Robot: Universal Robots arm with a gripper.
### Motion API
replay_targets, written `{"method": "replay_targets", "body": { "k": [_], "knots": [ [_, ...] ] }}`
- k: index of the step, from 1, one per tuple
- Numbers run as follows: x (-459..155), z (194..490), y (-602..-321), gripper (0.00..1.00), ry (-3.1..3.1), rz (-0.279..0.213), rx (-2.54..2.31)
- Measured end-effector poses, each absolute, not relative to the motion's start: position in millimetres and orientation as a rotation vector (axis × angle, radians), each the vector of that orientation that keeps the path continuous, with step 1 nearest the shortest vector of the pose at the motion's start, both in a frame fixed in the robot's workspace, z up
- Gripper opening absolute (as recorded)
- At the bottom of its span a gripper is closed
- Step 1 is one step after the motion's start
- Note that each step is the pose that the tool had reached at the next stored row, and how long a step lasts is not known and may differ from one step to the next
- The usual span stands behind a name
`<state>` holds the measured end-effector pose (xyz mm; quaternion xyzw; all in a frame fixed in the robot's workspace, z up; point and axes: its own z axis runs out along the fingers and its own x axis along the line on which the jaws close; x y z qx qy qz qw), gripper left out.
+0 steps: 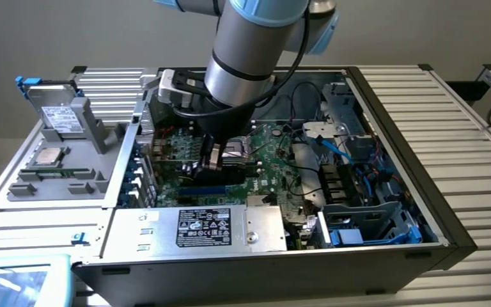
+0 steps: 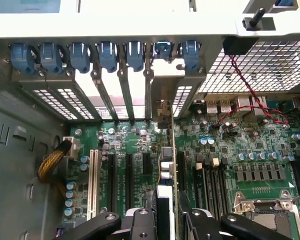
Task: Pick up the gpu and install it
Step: 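Insert the gpu into the slot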
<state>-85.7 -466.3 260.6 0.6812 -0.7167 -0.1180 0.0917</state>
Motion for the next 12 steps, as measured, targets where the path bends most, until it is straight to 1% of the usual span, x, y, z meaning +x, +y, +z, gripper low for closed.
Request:
{"method": "replay_targets", "body": {
  "k": [12],
  "knots": [
    [-86.0, 257.6, -468.8, 0.27, -2.114, -0.374, 2.008]
  ]
}}
